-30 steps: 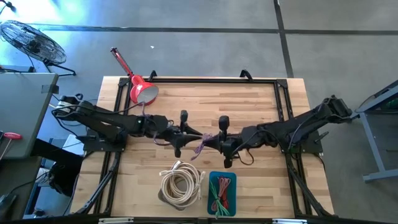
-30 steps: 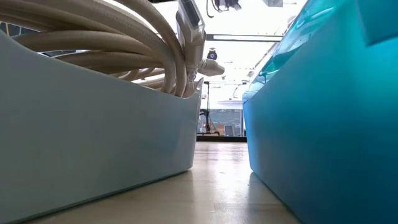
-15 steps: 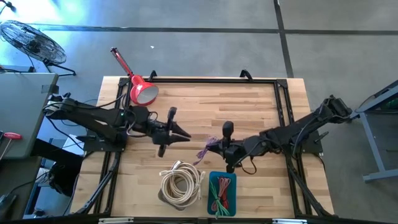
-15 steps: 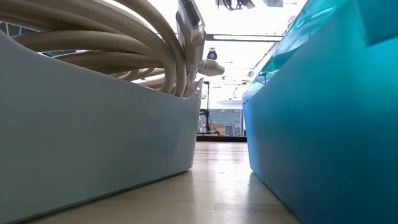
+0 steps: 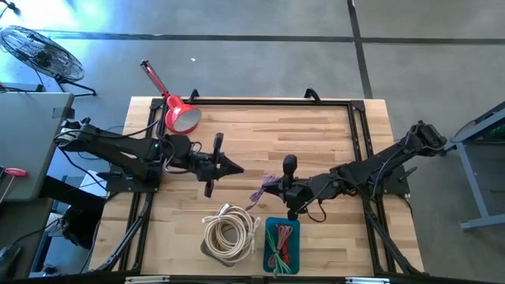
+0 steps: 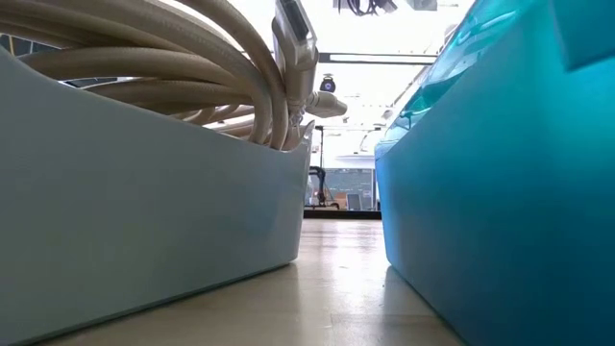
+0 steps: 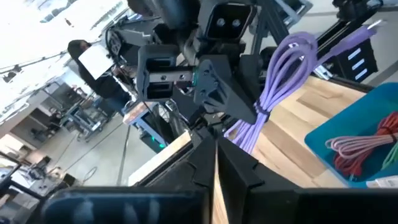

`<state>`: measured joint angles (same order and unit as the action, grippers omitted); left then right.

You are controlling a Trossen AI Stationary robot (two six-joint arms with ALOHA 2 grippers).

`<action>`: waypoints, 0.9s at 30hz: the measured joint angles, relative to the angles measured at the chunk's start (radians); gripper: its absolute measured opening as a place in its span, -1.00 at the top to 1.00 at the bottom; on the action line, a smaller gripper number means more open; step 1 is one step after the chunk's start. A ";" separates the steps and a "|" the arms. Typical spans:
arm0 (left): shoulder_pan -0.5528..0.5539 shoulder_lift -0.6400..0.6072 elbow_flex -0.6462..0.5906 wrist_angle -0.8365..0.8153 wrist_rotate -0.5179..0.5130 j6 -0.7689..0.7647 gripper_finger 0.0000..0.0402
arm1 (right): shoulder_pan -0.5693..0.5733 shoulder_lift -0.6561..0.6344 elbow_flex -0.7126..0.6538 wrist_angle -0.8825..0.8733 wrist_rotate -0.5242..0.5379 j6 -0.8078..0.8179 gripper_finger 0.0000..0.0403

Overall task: Pick & Place USB Port
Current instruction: Put the violet USB cable into the blue bin

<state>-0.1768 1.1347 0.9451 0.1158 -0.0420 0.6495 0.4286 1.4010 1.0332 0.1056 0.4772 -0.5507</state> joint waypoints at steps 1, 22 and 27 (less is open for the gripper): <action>0.000 0.000 0.000 -0.004 -0.004 -0.001 0.97 | 0.000 0.000 0.000 0.000 -0.001 0.000 0.95; 0.000 0.000 0.000 -0.041 -0.081 -0.027 1.00 | 0.000 0.000 0.000 0.000 -0.013 0.005 0.95; 0.000 0.000 0.000 -0.041 -0.083 -0.027 1.00 | 0.000 0.000 0.000 0.000 -0.015 0.005 0.95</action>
<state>-0.1768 1.1347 0.9451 0.0746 -0.1247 0.6228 0.4286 1.4010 1.0332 0.1055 0.4622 -0.5461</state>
